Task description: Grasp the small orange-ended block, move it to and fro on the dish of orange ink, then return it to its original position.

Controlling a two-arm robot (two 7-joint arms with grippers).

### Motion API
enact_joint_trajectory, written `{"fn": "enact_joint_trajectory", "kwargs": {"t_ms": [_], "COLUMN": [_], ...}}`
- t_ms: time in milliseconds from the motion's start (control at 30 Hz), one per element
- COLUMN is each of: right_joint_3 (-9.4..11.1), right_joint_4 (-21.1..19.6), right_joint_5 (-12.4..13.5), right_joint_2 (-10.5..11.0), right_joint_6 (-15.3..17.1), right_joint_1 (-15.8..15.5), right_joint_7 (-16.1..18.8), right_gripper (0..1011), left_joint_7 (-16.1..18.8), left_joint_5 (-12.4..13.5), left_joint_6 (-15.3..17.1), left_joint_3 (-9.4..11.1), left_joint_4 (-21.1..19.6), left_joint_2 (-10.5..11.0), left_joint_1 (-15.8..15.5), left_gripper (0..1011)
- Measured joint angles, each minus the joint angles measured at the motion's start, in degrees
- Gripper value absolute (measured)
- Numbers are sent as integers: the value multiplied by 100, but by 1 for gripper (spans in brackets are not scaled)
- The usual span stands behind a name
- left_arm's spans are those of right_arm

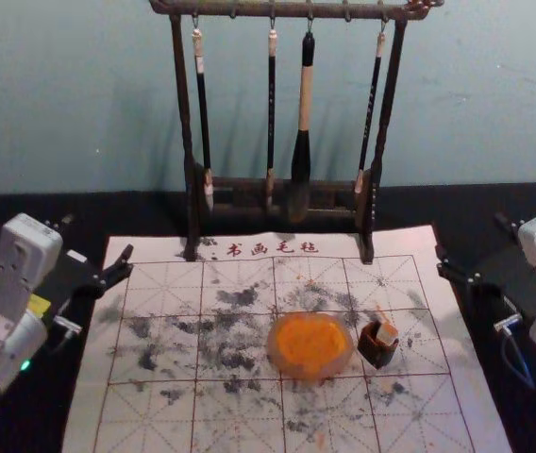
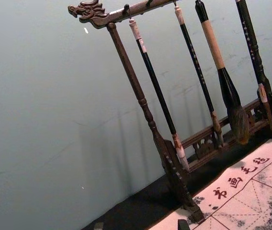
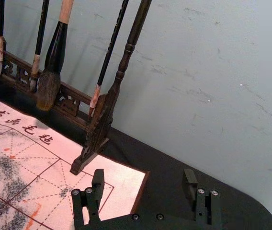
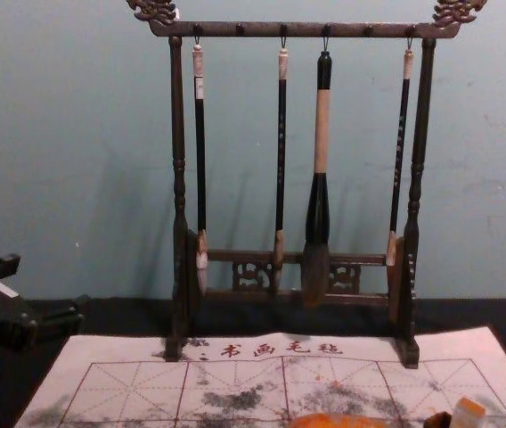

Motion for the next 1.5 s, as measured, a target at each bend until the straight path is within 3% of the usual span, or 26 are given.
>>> {"fn": "enact_joint_trajectory", "kwargs": {"t_ms": [1500], "right_joint_3": [0], "right_joint_4": [0], "right_joint_5": [-1], "right_joint_2": [1], "right_joint_6": [0], "right_joint_1": [0], "right_joint_7": [0], "right_gripper": [1002], "left_joint_7": [0], "left_joint_5": [0], "left_joint_6": [0], "left_joint_3": [0], "left_joint_4": [0], "left_joint_2": [0], "left_joint_1": [0], "left_gripper": [1001]}}
